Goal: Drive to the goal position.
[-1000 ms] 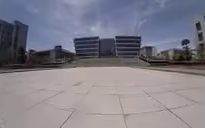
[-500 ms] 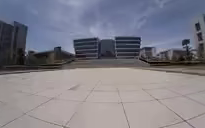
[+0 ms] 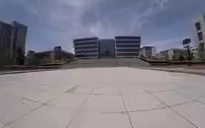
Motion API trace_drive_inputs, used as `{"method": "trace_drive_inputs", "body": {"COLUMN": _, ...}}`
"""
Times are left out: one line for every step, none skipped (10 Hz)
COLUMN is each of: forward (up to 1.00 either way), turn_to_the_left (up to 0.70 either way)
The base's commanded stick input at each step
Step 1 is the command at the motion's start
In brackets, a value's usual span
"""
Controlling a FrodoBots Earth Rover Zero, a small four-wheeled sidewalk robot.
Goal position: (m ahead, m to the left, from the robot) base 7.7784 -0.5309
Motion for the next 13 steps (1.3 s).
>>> {"method": "trace_drive_inputs", "body": {"forward": 0.69, "turn_to_the_left": 0.00}}
{"method": "trace_drive_inputs", "body": {"forward": 0.69, "turn_to_the_left": 0.00}}
{"method": "trace_drive_inputs", "body": {"forward": 0.69, "turn_to_the_left": 0.00}}
{"method": "trace_drive_inputs", "body": {"forward": 0.69, "turn_to_the_left": 0.00}}
{"method": "trace_drive_inputs", "body": {"forward": 0.69, "turn_to_the_left": 0.00}}
{"method": "trace_drive_inputs", "body": {"forward": 0.69, "turn_to_the_left": 0.00}}
{"method": "trace_drive_inputs", "body": {"forward": 0.69, "turn_to_the_left": 0.00}}
{"method": "trace_drive_inputs", "body": {"forward": 0.69, "turn_to_the_left": 0.00}}
{"method": "trace_drive_inputs", "body": {"forward": 0.69, "turn_to_the_left": 0.00}}
{"method": "trace_drive_inputs", "body": {"forward": 0.69, "turn_to_the_left": 0.00}}
{"method": "trace_drive_inputs", "body": {"forward": 0.69, "turn_to_the_left": 0.00}}
{"method": "trace_drive_inputs", "body": {"forward": 0.69, "turn_to_the_left": 0.00}}
{"method": "trace_drive_inputs", "body": {"forward": 0.69, "turn_to_the_left": 0.00}}
